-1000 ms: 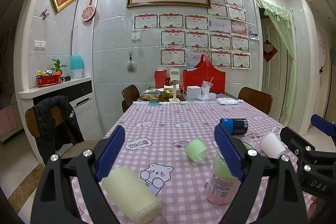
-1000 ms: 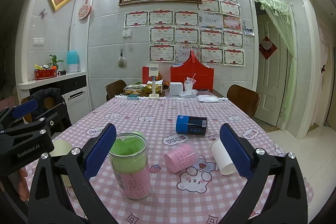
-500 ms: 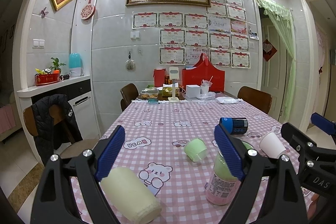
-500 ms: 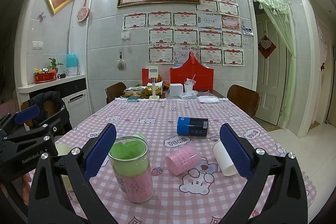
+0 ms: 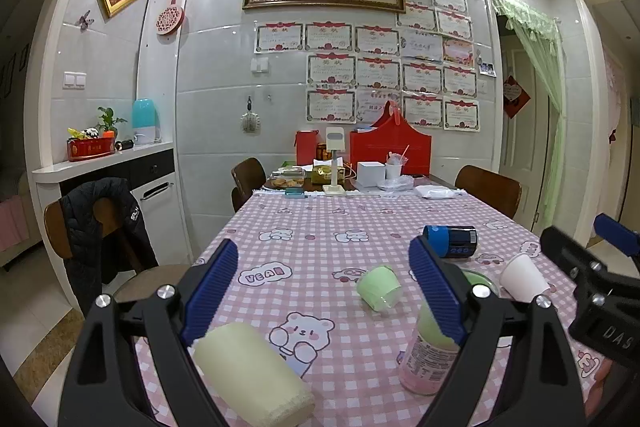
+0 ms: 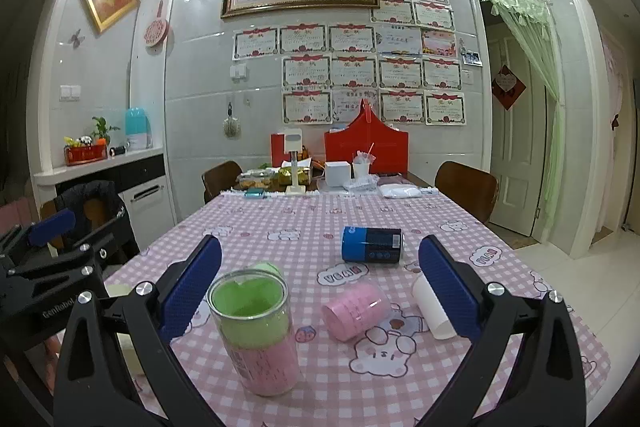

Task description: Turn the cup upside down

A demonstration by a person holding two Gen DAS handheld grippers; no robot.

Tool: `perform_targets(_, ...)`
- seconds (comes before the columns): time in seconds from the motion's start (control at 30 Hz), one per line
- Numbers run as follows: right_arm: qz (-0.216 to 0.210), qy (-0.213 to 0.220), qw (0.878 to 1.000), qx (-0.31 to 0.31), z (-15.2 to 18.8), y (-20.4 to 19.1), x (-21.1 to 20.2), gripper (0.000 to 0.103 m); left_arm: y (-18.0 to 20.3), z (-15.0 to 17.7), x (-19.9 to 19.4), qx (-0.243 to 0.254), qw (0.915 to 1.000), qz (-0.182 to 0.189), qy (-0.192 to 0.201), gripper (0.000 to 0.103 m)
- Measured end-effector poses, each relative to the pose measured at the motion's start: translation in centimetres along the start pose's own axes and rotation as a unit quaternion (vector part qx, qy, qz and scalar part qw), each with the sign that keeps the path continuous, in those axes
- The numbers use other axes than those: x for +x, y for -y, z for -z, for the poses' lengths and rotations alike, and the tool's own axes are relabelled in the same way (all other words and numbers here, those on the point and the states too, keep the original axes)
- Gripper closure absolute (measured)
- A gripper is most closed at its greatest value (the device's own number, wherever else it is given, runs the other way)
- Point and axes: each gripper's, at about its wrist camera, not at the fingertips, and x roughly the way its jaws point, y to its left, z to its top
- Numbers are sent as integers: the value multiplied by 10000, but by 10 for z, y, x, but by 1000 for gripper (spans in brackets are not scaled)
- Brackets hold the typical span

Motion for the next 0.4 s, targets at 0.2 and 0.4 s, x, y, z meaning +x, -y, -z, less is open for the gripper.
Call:
perform_targets(0.2,-33,-28,9999,91,-2,-3,10,8,-3,0,11,88,9999,-126,-7,16)
perform_targets(0.4,-99,-115,9998,118,-2,-12,24,8,-13,2,26,14,9998,-129,-126,16)
